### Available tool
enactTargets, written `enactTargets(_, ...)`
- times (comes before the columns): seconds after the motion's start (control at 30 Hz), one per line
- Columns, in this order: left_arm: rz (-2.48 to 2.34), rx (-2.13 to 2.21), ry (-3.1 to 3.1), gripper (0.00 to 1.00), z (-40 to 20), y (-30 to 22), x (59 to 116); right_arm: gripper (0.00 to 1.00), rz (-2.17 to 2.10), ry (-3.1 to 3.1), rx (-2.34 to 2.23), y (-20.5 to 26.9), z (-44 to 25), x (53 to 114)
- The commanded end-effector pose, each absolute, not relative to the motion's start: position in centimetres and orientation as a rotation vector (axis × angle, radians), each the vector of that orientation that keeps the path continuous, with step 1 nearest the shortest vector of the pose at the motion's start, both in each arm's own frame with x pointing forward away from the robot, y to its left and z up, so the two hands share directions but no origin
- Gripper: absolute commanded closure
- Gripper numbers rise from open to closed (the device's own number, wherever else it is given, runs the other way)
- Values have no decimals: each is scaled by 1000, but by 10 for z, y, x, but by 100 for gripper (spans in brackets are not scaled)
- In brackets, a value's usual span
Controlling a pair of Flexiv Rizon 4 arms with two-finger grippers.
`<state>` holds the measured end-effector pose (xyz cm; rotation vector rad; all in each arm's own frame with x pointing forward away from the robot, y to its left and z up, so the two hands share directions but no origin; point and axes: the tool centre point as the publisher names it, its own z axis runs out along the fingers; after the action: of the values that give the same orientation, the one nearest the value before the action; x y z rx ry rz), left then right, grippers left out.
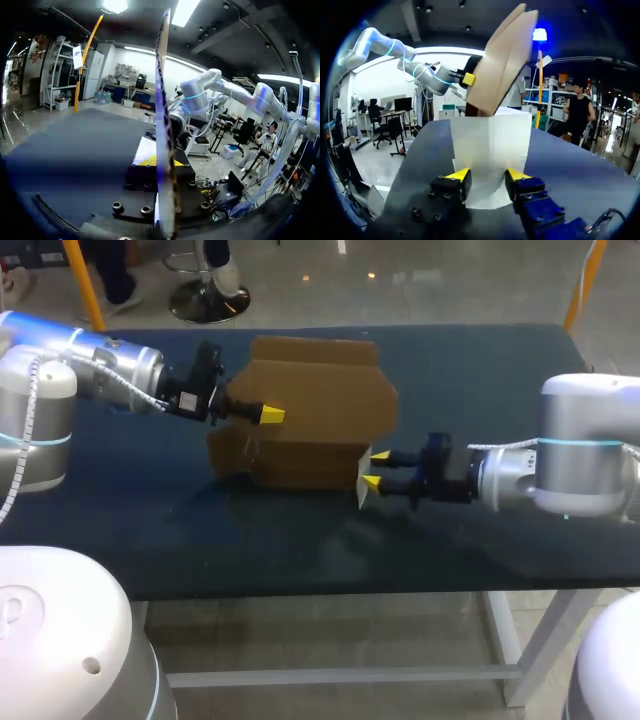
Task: Assemble the packaging by folding the flat box into shape, placing the metal phone stand inside, and closing the box properly
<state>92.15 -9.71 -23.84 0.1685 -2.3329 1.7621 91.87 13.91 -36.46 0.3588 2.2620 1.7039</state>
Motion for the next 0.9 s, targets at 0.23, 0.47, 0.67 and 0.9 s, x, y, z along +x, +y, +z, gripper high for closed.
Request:
enactTargets(0.23, 1757, 166, -2333, 100, -242, -97, 921, 49, 1703, 2162, 465, 150, -366, 916)
enactTargets(0.47, 1757, 166, -2333, 100, -242, -97, 921, 46, 1681, 2108, 542, 153, -365, 916)
enactTargets(0.67, 1757, 166, -2333, 100, -242, -97, 921, 42, 1645, 2065, 622, 156, -366, 919)
enactTargets(0.9, 1757, 166, -2333, 100, -242, -97, 921, 43, 1620, 2009, 696, 158, -366, 923)
